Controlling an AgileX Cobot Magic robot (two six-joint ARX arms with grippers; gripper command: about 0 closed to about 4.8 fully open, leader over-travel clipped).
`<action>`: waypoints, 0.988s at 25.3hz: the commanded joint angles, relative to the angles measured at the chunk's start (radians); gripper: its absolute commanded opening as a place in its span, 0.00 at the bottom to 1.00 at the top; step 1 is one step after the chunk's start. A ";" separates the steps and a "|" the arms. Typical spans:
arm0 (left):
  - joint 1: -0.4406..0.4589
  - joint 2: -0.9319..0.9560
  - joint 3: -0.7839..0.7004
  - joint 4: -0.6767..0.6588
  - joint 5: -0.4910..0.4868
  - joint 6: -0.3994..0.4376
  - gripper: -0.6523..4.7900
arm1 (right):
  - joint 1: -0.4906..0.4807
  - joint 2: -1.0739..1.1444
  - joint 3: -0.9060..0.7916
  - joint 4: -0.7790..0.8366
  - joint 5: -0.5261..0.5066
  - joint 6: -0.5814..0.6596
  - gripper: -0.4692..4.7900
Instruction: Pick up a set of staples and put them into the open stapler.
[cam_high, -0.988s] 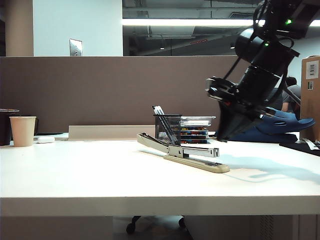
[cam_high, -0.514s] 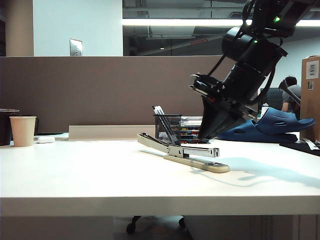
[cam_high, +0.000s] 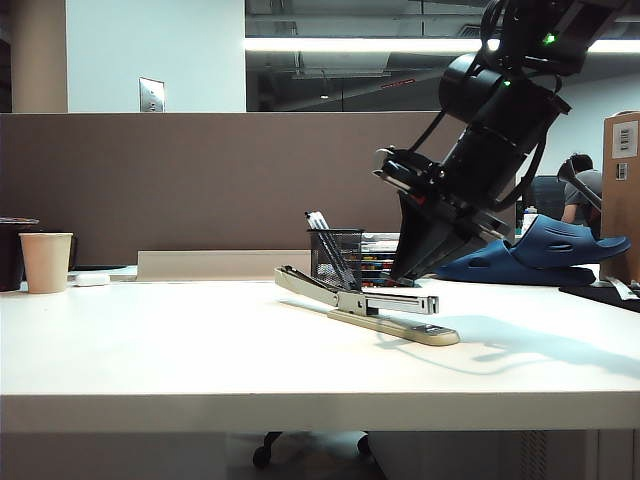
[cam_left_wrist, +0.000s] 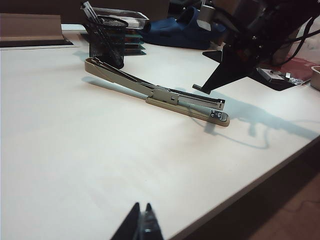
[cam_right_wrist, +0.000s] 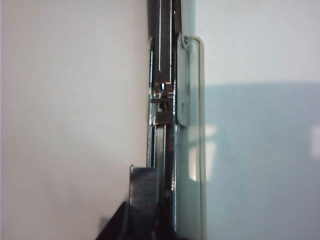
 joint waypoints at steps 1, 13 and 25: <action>0.002 0.000 0.000 -0.006 0.000 0.000 0.11 | 0.001 0.005 0.003 0.003 -0.005 0.002 0.18; 0.002 0.000 0.000 -0.006 0.001 0.000 0.11 | 0.001 0.023 0.002 0.007 0.036 0.002 0.18; 0.002 0.000 0.000 -0.006 0.000 0.000 0.11 | 0.006 0.024 0.002 -0.021 0.025 0.002 0.19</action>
